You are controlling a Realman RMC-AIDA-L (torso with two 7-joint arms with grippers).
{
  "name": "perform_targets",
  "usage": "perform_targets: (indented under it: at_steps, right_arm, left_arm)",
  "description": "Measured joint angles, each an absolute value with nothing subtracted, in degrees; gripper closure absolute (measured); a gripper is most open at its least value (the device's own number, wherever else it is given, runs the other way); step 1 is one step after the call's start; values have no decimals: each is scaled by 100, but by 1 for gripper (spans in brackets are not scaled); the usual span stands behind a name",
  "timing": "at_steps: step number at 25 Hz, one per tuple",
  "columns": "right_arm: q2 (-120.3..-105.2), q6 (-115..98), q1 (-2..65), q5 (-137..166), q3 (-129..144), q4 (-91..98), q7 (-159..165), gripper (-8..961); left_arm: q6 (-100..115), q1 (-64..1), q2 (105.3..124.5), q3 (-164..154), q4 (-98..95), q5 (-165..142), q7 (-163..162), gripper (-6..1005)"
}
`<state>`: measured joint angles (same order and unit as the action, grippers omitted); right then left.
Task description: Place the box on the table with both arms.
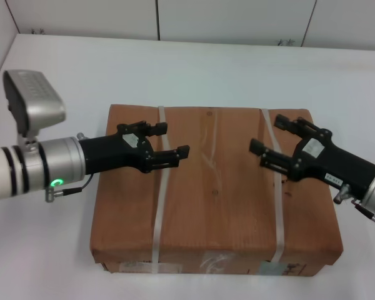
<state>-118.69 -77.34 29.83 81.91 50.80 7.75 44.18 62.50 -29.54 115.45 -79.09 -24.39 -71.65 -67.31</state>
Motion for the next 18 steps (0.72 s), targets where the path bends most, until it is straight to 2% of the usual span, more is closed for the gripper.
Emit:
perform_targets:
  at_steps: [6, 9, 18]
  right_arm:
    - [-11854, -8336, 3010, 9260, 5080, 1218, 4660, 92]
    - [-11848, -8646, 3026, 9595, 5079, 1458, 4797, 92]
    - [-11847, -9068, 2990, 9721, 5043, 1577, 4822, 92]
  left_arm:
    - [8009, -2852, 11197, -7919, -2530, -7208, -6329, 172]
    - [8617, -2821, 11091, -7913, -2510, -7211, -6046, 172]
    - [9322, -2759, 10973, -7910, -2494, -7186, -5853, 172]
